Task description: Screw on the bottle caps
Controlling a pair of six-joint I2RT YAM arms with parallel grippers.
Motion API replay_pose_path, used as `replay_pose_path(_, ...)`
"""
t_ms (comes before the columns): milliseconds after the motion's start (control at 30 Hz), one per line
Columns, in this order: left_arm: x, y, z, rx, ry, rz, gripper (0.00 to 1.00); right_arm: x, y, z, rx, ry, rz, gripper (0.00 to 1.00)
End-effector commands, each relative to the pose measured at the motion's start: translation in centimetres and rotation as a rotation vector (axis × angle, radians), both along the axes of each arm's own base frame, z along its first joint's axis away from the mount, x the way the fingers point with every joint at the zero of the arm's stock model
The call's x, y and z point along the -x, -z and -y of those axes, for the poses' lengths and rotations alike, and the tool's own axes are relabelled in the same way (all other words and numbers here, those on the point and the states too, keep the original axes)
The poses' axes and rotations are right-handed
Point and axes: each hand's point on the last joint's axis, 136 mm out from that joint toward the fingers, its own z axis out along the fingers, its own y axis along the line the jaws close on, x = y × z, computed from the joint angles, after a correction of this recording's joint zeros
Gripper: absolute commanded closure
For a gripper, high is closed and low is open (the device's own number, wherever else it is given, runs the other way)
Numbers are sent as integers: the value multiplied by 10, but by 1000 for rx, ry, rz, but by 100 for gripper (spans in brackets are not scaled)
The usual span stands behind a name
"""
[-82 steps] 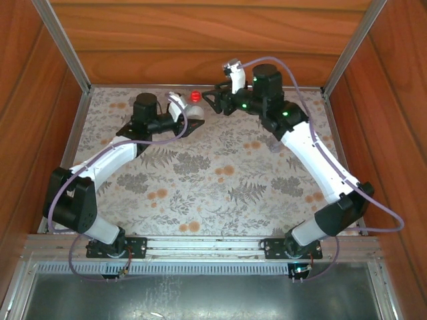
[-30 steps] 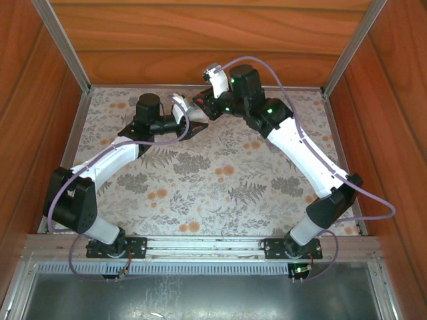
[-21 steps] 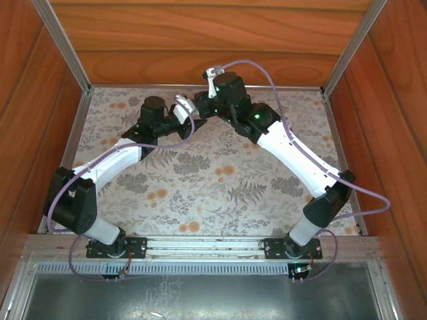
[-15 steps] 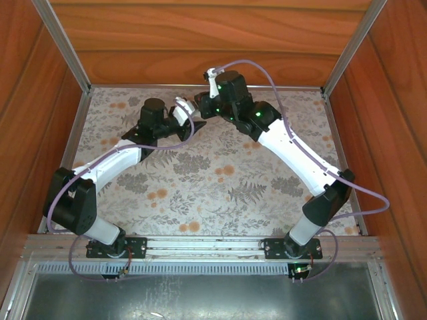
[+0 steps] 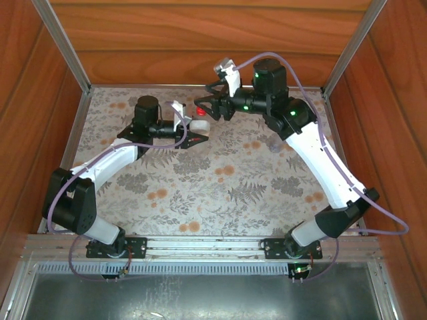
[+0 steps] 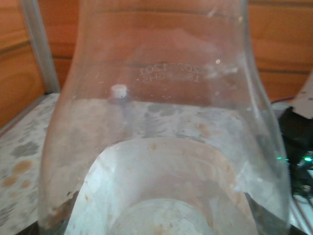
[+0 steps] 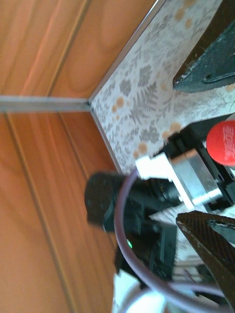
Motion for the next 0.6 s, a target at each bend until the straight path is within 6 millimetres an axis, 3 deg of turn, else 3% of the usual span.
replay_pose_path(0,23,-20,0,55,160,-10,45,32,3,-2,22,-195,11,34)
replay_pose_path(167,27,-24,0,63,188,-26,45,31,12,-4,59,-213,-10,38)
replay_pose_path(433,30,-26,0,67,207,-30,45,11,26,-7,98,-142,-31,45)
replay_pose_path(567,30,-27,-1,69,212,-31,45,9,31,-8,110,-140,-38,55)
